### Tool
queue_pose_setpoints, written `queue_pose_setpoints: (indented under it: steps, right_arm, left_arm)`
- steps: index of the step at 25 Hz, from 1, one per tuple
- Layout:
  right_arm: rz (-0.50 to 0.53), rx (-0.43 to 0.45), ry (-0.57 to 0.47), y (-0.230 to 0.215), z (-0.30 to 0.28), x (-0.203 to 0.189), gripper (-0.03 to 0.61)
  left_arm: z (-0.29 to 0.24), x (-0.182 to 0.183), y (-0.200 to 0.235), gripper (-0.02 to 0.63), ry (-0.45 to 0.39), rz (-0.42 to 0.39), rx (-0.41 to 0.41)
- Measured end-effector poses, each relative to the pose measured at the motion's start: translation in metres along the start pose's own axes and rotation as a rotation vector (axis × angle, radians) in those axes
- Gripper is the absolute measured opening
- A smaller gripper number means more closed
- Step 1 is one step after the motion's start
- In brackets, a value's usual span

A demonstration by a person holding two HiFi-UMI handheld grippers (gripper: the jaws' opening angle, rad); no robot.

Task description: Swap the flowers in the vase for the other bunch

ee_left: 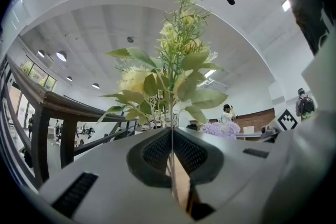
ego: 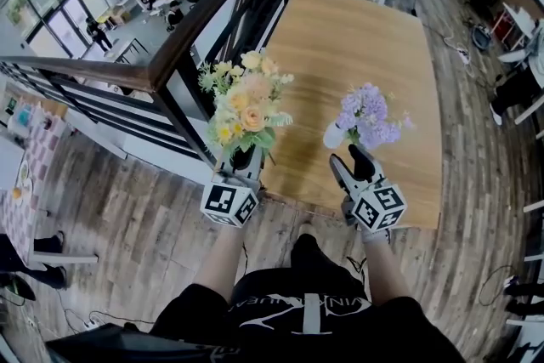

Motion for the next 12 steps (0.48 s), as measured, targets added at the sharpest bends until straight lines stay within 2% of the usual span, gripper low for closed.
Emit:
queue_pose_setpoints:
  steps: [7,12]
  right_arm:
    - [0.011,0.012,-0.022,0.023,0.011,-0.002,0.221]
    - [0.032,0.013,-0.041,0.037,0.024,-0.002,0.150]
  left_arm:
    - [0.018,0.003,-0.003,0.014,-0.002,0.006,-0.023]
    - [0.029,0.005,-0.009,0.014,-0.003,0.009,-0.038]
Point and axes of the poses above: the fingertips, and each gripper's own axes: z backward along the fingers, y to its left, x out of its top, the point moved 9 cm from there along z, backward along the fingers, and after that the axes turned 1 degree about -z, right-handed, at the moved point
